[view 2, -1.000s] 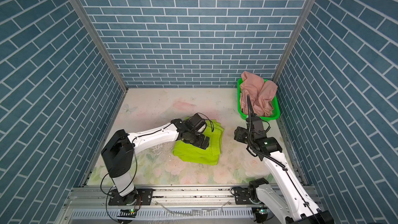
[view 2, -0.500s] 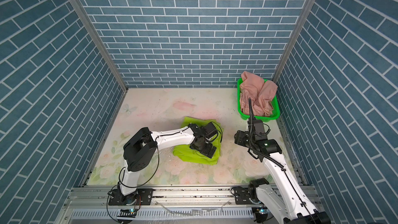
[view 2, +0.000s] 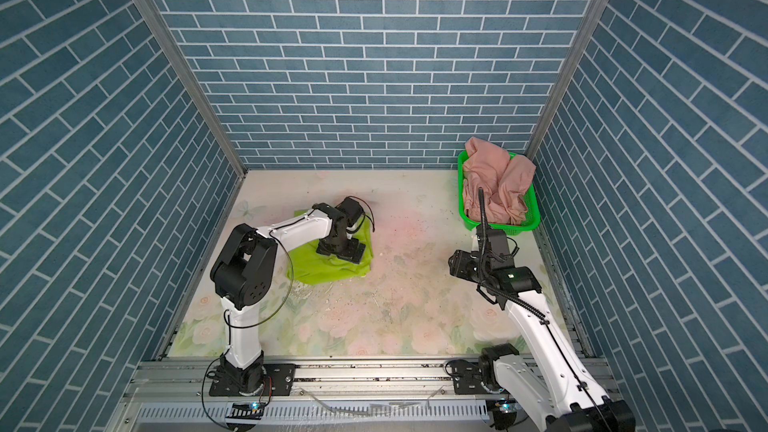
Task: Fold and stack the shorts
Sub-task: 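Drag the green shorts farther away with the left gripper while the right nears the basket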
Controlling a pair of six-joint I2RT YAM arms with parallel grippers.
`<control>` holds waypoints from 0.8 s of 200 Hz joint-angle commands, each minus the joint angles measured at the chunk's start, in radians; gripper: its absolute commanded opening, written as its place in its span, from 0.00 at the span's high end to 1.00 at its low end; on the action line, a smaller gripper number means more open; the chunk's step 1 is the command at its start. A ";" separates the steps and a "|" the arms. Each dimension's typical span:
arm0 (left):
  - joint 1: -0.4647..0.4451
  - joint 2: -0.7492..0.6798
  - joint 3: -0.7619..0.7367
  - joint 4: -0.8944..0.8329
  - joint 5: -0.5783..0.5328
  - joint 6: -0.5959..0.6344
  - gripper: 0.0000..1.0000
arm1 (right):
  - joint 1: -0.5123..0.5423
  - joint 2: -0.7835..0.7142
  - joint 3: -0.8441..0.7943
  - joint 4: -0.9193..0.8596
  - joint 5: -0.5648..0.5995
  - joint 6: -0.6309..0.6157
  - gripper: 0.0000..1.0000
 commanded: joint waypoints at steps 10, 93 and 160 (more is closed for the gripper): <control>0.113 0.112 0.055 -0.089 -0.191 0.123 0.00 | -0.004 0.005 0.000 0.018 -0.021 0.001 0.38; 0.238 -0.031 0.184 -0.138 -0.128 0.095 0.00 | -0.004 0.047 0.034 0.044 -0.039 -0.022 0.38; 0.316 -0.363 -0.292 0.155 0.128 -0.083 0.00 | -0.004 0.087 -0.014 0.098 -0.074 -0.029 0.38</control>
